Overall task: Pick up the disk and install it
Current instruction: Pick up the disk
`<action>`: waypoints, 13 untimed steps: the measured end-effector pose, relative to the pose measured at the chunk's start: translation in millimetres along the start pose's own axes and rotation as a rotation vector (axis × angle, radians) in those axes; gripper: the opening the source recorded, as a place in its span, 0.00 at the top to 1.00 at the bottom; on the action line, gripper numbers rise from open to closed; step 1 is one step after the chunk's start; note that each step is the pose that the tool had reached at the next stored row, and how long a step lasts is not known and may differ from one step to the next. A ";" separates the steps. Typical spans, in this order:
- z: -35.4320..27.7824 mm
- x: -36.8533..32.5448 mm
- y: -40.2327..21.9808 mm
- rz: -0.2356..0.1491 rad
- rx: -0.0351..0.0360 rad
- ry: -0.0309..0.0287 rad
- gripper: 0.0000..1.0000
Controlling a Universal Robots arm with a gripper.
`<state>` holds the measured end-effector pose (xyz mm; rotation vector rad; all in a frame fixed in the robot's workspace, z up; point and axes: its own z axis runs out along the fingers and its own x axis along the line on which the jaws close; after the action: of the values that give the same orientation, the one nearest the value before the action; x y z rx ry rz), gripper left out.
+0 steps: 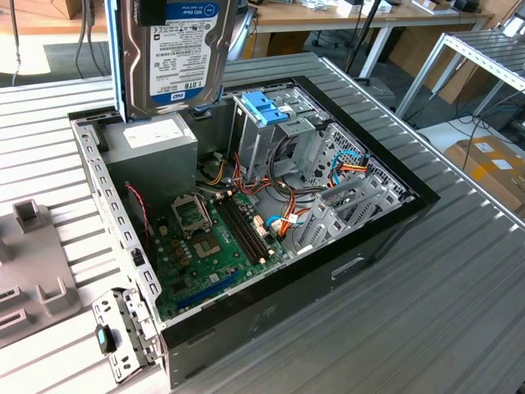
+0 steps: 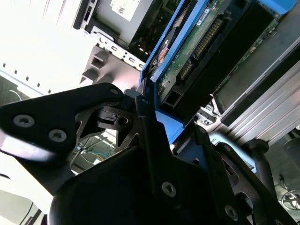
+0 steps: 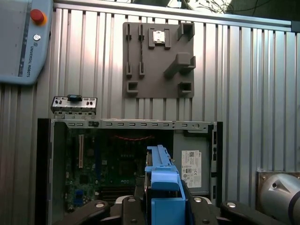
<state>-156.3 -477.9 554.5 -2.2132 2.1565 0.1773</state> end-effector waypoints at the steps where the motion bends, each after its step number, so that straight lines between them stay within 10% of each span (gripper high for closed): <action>1: 0.0 0.0 -0.7 0.000 0.0000 0.0000 0.63; 13: 0.1 0.4 -11.2 0.000 0.0000 0.0000 0.63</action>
<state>-145.1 -477.9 553.8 -2.2132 2.1565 0.1773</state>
